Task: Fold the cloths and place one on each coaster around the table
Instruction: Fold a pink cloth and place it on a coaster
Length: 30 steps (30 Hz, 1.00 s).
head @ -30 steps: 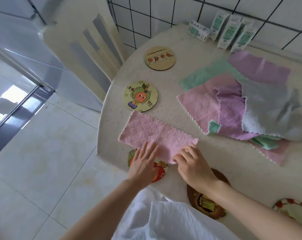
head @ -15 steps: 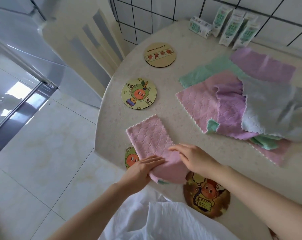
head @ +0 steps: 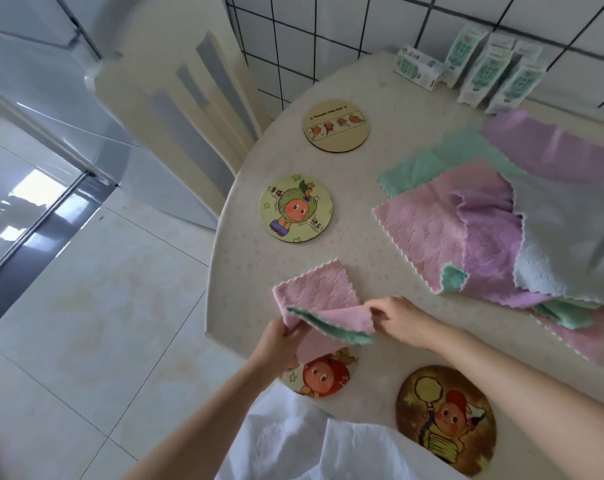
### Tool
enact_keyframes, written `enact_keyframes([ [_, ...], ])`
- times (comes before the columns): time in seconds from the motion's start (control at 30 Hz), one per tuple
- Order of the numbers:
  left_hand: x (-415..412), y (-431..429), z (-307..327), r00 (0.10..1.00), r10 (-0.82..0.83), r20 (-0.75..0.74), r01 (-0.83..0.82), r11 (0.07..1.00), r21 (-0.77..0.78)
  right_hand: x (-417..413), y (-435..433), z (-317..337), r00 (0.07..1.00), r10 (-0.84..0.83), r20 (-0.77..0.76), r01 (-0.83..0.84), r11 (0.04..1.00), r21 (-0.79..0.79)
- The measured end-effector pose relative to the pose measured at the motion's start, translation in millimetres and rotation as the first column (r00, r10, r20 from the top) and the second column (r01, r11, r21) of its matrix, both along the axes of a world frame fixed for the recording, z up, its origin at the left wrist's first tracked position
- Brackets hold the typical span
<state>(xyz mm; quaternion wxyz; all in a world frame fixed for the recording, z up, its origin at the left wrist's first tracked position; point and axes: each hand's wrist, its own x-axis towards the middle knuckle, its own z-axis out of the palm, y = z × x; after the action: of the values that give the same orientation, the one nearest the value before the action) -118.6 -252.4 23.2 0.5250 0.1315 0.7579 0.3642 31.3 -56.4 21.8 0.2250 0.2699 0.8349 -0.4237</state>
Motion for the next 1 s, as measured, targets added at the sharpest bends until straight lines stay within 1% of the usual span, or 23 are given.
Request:
enact_keyframes([
  [0.1, -15, 6, -7, 0.96, 0.143, 0.239, -0.127, 0.988, -0.082, -17, 1, -2, 0.989, -0.143, 0.042, 0.145, 0.989, -0.033],
  [0.13, -19, 7, -8, 0.939, 0.178, 0.296, -0.153, 0.983, -0.105, -22, 0, -3, 0.982, -0.177, 0.065, 0.179, 0.984, -0.015],
  [0.2, -25, 10, -9, 0.898, 0.217, 0.384, -0.177, 0.975, -0.137, -30, -2, -5, 0.974, -0.205, 0.095, 0.203, 0.979, 0.039],
  [0.27, -30, 11, -8, 0.856, 0.234, 0.462, -0.186, 0.971, -0.149, -35, -3, -8, 0.97, -0.209, 0.127, 0.205, 0.978, 0.046],
  [0.3, -32, 11, -7, 0.846, 0.239, 0.478, -0.19, 0.971, -0.148, -35, -3, -8, 0.966, -0.212, 0.144, 0.209, 0.977, 0.04],
  [0.37, -37, 10, -5, 0.867, 0.252, 0.431, -0.216, 0.968, -0.131, -34, -2, -8, 0.958, -0.236, 0.163, 0.236, 0.971, 0.018],
  [0.47, -46, 12, -3, 0.926, 0.299, 0.23, -0.292, 0.954, -0.064, -35, 0, -6, 0.939, -0.306, 0.157, 0.312, 0.95, -0.009],
  [0.53, -54, 15, -2, 0.954, 0.292, 0.071, -0.291, 0.956, -0.028, -42, 1, -5, 0.925, -0.359, 0.129, 0.362, 0.932, -0.003],
  [0.63, -62, 20, -4, 0.969, 0.24, -0.062, -0.241, 0.971, -0.006, -58, 0, -2, 0.908, -0.413, 0.07, 0.414, 0.91, -0.012],
  [0.73, -64, 24, -6, 0.975, 0.167, -0.146, -0.168, 0.986, 0.01, -68, -3, -3, 0.896, -0.441, 0.045, 0.442, 0.897, -0.02],
  [0.8, -64, 25, -8, 0.974, 0.149, -0.17, -0.148, 0.989, 0.021, -68, -4, -6, 0.883, -0.468, 0.037, 0.469, 0.883, -0.021],
  [1.0, -63, 26, -12, 0.967, 0.176, -0.185, -0.174, 0.984, 0.028, -60, -3, -13, 0.865, -0.502, -0.015, 0.502, 0.865, -0.007],
])
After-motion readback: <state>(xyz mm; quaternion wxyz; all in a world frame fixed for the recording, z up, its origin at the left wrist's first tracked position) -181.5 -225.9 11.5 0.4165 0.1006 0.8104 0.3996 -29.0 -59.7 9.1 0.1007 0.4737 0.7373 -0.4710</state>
